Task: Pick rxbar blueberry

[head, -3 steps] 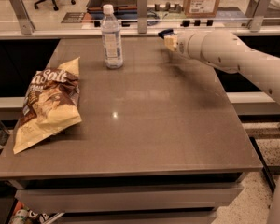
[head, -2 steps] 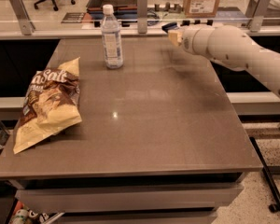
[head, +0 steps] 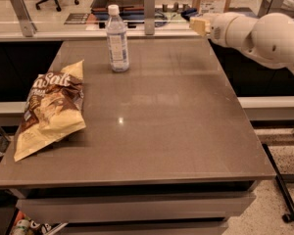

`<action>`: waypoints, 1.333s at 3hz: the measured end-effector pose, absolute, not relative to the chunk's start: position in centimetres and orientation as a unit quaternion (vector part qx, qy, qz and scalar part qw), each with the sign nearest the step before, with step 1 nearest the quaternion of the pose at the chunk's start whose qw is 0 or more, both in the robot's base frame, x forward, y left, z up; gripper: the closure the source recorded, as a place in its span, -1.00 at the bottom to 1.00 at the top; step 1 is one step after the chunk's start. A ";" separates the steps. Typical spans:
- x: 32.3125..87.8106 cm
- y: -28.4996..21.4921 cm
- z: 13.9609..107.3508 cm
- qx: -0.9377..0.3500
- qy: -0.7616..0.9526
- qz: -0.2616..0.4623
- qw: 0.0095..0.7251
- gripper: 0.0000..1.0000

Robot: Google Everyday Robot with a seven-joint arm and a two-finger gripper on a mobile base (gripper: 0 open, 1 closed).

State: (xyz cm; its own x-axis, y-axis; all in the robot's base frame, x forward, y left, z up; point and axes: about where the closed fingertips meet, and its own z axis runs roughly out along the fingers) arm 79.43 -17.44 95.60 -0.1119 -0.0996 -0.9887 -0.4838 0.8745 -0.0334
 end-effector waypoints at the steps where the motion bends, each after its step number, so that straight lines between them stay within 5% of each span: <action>1: 78.3 -18.8 98.5 -0.211 0.712 0.176 0.646 1.00; 4: 75.5 -18.8 103.1 -0.281 0.677 0.230 0.640 1.00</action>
Offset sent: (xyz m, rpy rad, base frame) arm -0.0348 -0.0364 0.0789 0.0406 -0.0798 0.1136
